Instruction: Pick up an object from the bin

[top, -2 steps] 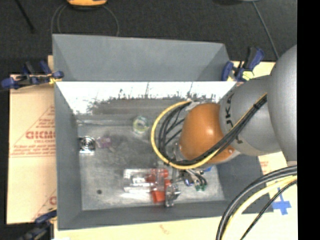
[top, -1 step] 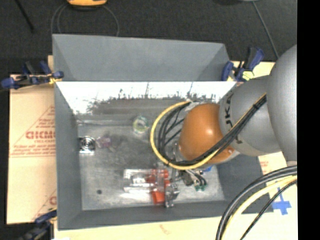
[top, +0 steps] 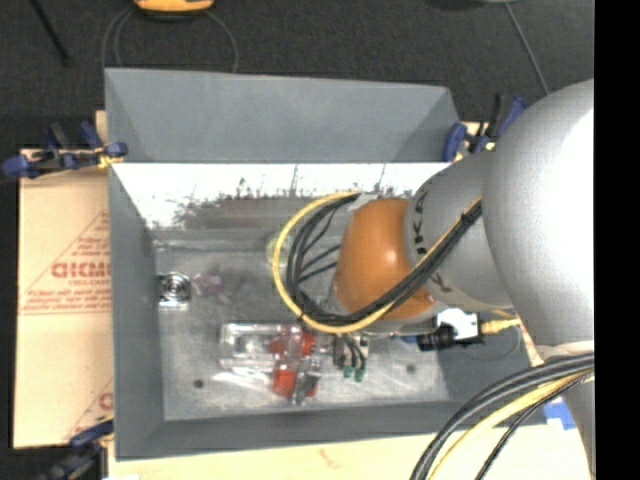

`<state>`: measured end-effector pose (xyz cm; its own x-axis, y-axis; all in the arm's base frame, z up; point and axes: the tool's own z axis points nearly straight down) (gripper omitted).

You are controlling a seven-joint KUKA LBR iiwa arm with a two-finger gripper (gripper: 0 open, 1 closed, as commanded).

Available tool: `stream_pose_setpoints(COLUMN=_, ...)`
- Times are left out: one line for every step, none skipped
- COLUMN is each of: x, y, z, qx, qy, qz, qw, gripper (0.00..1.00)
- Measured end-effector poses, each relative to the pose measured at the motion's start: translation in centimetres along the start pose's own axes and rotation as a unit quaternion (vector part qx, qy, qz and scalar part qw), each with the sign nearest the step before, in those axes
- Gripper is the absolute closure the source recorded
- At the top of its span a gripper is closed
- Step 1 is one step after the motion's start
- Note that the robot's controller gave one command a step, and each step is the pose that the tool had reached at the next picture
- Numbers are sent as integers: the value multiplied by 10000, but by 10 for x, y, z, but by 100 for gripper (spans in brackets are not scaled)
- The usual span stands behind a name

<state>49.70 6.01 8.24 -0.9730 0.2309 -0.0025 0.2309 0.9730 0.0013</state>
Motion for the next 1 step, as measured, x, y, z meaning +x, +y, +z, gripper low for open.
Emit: stream_pose_setpoints(x=0, y=-1, z=0, qx=6, qy=-2, qz=-14, qw=10000, gripper=0)
